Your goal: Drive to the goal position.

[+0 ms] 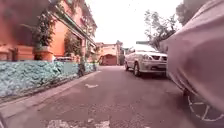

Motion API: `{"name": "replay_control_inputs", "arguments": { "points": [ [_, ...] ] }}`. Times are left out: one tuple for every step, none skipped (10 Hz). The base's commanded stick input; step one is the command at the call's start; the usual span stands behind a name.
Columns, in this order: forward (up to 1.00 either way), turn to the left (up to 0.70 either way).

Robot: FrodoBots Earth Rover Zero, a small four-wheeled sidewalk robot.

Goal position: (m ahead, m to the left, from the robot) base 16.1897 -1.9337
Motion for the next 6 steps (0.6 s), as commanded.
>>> {"name": "replay_control_inputs", "arguments": {
  "points": [
    [0.7,0.0],
    [0.7,0.0],
    [0.7,0.0],
    [0.7,0.0],
    [0.7,0.0],
    [0.7,0.0]
  ]
}}
